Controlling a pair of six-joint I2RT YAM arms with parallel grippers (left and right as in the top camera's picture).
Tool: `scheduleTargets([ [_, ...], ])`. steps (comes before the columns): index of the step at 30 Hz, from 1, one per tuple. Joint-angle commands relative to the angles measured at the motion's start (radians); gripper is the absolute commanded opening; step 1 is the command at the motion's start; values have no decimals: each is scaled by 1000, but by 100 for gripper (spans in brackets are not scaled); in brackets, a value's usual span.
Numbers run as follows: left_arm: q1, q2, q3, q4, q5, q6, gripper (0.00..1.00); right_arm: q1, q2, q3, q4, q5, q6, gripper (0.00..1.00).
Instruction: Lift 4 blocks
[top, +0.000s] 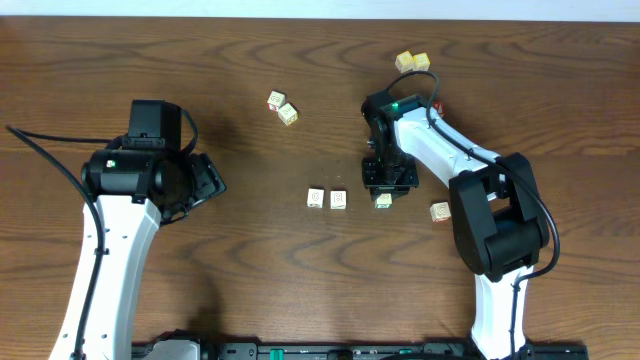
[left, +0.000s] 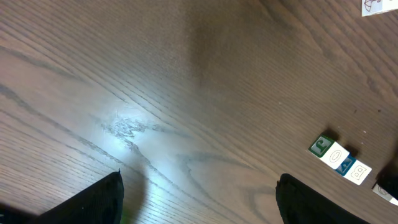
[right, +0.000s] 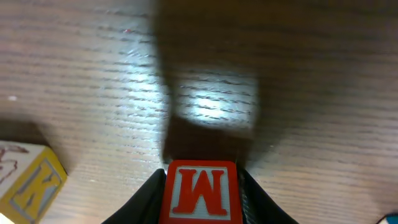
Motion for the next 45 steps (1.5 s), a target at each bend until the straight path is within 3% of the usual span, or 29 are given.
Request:
scheduleTargets([
  [1, 4, -2, -7, 0, -2, -1, 79, 1, -1, -3, 2, -20, -195, 22],
  [6, 4, -2, -7, 0, -2, -1, 79, 17, -1, -3, -9, -19, -371, 25],
  [23, 4, -2, -7, 1, -2, -1, 79, 56, -1, 1, 87, 0, -746, 33],
  [31, 4, -2, -7, 1, -2, -1, 79, 95, -1, 22, 64, 98, -791, 49],
  [33, 4, -2, -7, 3, -2, -1, 79, 100, -1, 46, 43, 97, -764, 58],
  [39, 4, -2, -7, 5, -2, -1, 79, 97, -1, 194, -10, 105, -574, 66],
  [43, 4, -2, -7, 3, -2, -1, 79, 70, -1, 313, -61, 136, -324, 78],
  [44, 4, -2, -7, 0, -2, -1, 79, 42, -1, 348, -88, 80, -80, 80],
  [45, 4, -2, -7, 1, -2, -1, 79, 32, -1, 345, -100, 35, 10, 81],
])
